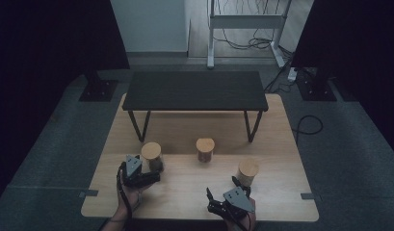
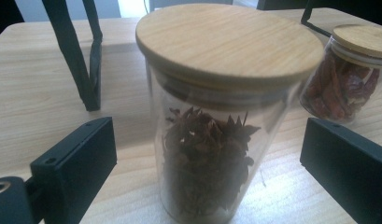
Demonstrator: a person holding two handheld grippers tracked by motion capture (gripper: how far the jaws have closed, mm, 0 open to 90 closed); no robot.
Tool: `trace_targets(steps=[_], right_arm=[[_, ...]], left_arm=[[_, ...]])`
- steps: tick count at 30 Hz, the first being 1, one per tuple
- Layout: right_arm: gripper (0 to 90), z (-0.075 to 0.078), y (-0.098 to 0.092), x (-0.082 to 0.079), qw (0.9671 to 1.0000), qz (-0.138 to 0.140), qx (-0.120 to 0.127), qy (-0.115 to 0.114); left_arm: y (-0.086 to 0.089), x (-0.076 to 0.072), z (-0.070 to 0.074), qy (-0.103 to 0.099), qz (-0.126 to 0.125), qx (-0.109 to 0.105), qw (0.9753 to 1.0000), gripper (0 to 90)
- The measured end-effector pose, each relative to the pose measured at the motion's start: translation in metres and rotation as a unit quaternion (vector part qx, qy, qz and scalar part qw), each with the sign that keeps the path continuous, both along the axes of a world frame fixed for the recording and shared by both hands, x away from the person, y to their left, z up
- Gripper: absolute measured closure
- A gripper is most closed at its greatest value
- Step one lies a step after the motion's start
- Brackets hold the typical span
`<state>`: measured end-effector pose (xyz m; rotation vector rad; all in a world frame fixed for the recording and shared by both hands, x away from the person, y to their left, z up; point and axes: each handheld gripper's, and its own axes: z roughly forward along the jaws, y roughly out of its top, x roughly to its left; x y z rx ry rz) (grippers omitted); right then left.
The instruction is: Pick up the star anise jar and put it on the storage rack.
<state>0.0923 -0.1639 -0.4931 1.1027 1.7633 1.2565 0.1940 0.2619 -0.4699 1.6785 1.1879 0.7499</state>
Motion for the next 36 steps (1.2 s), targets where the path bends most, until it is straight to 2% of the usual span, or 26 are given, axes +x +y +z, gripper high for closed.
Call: trace_targets(steps=[5,14,29,36], right_arm=[[4.9,0.000,0.000,0.000,1.0000,-0.001,0.000,0.000],[4.9,0.000,0.000,0.000,1.0000,-0.002,-0.001,0.001],[4.9,0.000,0.000,0.000,1.0000,-0.002,-0.002,0.003],[4.9,0.000,0.000,0.000,1.0000,-0.002,-0.002,0.002]], left_arm=[[-0.001,0.005,-0.001,-0.003,-0.002,-0.001,1.0000,3.3],[-0.007,0.017,-0.003,0.006,-0.002,0.000,1.0000,3.3],[-0.014,0.026,-0.005,0.006,0.001,0.011,0.9999,3.3],[-0.017,0.029,-0.009,0.011,0.003,0.010,0.9999,6.9]])
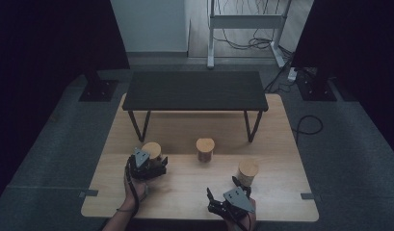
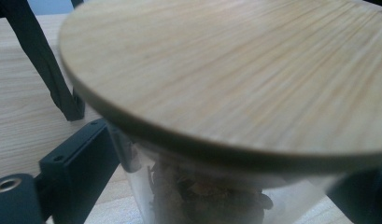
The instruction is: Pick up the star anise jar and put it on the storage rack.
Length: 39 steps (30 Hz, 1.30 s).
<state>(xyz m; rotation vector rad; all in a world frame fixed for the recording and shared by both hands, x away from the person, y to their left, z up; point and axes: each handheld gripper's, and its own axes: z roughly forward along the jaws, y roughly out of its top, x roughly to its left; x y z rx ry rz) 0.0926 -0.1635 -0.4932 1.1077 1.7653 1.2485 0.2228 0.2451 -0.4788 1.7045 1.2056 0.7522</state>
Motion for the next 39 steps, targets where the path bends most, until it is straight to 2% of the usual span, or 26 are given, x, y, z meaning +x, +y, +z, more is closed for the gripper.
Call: trace_targets(steps=[10,13,16,28,39], right_arm=[[5.0,0.000,0.000,0.001,1.0000,-0.001,0.000,0.001],[5.0,0.000,0.000,0.001,1.0000,-0.002,0.000,0.001],[5.0,0.000,0.000,0.000,1.0000,-0.001,-0.001,0.001],[5.0,0.000,0.001,0.000,1.0000,0.000,-0.001,0.000],[5.0,0.000,0.001,0.000,1.0000,-0.001,-0.002,0.000]], left_arm=[[-0.002,0.000,-0.004,0.001,0.004,-0.003,1.0000,12.6],[0.001,0.000,-0.007,0.005,0.007,-0.018,0.9998,20.4],[0.003,0.001,-0.009,0.010,0.007,-0.030,0.9995,23.2],[-0.001,-0.002,-0.012,-0.004,0.005,-0.005,1.0000,25.4],[0.000,-0.003,-0.012,-0.008,-0.001,0.000,1.0000,25.8]])
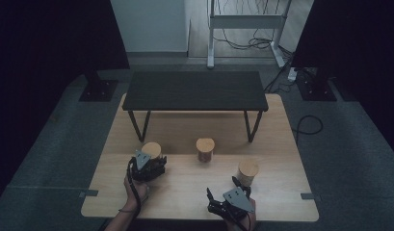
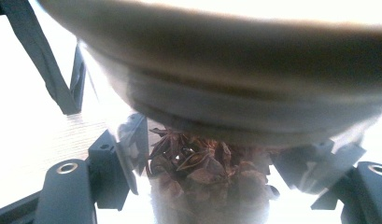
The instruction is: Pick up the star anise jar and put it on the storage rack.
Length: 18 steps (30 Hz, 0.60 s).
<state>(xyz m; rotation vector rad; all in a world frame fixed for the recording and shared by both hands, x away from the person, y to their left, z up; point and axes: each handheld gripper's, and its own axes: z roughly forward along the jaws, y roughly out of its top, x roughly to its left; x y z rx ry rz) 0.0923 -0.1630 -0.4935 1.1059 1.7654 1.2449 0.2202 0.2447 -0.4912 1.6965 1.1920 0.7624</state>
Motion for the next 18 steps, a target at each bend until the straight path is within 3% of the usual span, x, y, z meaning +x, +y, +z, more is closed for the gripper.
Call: trace_targets(steps=[18], right_arm=[[5.0,0.0003,0.0003,-0.0005,1.0000,0.002,-0.002,0.000]], left_arm=[[0.0038,-0.0055,0.0067,-0.013,-0.010,-0.004,0.9999,26.1]])
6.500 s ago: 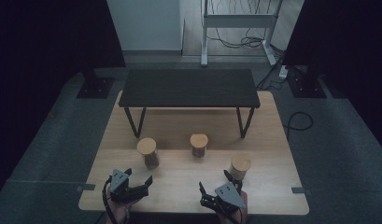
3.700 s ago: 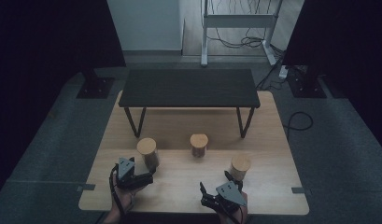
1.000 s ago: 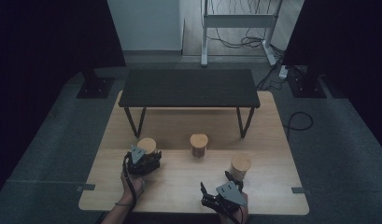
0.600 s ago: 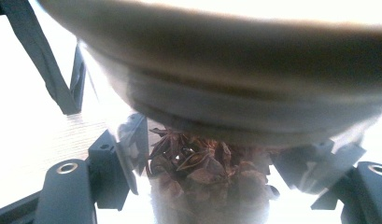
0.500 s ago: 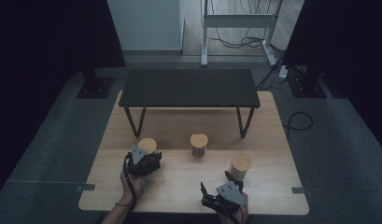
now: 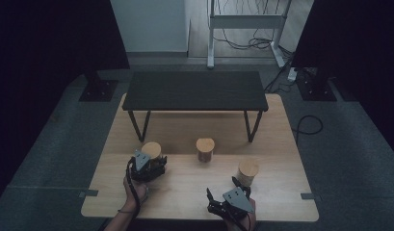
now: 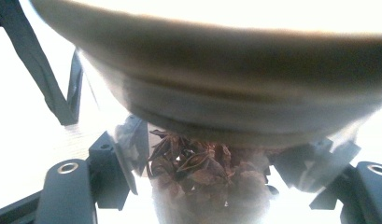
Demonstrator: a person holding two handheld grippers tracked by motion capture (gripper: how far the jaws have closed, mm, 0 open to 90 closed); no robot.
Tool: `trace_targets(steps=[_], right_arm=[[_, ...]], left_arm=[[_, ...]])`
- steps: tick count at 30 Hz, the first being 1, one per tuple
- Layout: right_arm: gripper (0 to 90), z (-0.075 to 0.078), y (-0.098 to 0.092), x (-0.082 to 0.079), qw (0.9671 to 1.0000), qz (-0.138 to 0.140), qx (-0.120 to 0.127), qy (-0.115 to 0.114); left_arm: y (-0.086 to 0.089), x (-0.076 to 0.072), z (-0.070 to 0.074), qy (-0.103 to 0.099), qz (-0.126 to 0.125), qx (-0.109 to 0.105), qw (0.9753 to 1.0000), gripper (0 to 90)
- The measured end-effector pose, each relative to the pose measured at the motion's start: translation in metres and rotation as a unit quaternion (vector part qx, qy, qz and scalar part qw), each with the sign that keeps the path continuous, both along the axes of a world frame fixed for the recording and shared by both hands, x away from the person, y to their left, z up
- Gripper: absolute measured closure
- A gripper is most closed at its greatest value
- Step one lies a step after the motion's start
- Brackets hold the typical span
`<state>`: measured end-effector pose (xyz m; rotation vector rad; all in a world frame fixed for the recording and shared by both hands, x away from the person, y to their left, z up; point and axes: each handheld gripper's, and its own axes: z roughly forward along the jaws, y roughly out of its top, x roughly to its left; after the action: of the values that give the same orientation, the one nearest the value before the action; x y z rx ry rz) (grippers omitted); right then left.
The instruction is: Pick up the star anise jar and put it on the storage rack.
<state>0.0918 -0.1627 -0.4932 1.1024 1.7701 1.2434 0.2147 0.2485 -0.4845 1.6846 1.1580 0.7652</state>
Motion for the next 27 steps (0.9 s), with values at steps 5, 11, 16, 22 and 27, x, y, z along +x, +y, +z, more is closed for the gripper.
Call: trace_targets(steps=[5,11,16,22,27], right_arm=[[5.0,0.000,0.000,0.000,1.0000,0.001,-0.001,0.001],[5.0,0.000,0.000,0.000,1.0000,0.000,0.000,0.001],[5.0,0.000,0.001,0.000,1.0000,0.000,0.000,0.001],[5.0,0.000,0.001,0.000,1.0000,0.002,0.000,0.002],[5.0,0.000,0.002,0.000,1.0000,0.002,0.000,0.003]], left_arm=[[0.002,-0.003,0.004,-0.007,0.001,-0.003,1.0000,26.1],[0.004,-0.007,0.010,-0.012,0.003,-0.008,0.9999,26.1],[0.006,-0.010,0.014,-0.014,0.004,-0.013,0.9998,26.1],[0.010,-0.013,0.019,-0.018,0.004,-0.026,0.9995,26.1],[0.013,-0.013,0.022,-0.021,0.000,-0.031,0.9993,26.1]])
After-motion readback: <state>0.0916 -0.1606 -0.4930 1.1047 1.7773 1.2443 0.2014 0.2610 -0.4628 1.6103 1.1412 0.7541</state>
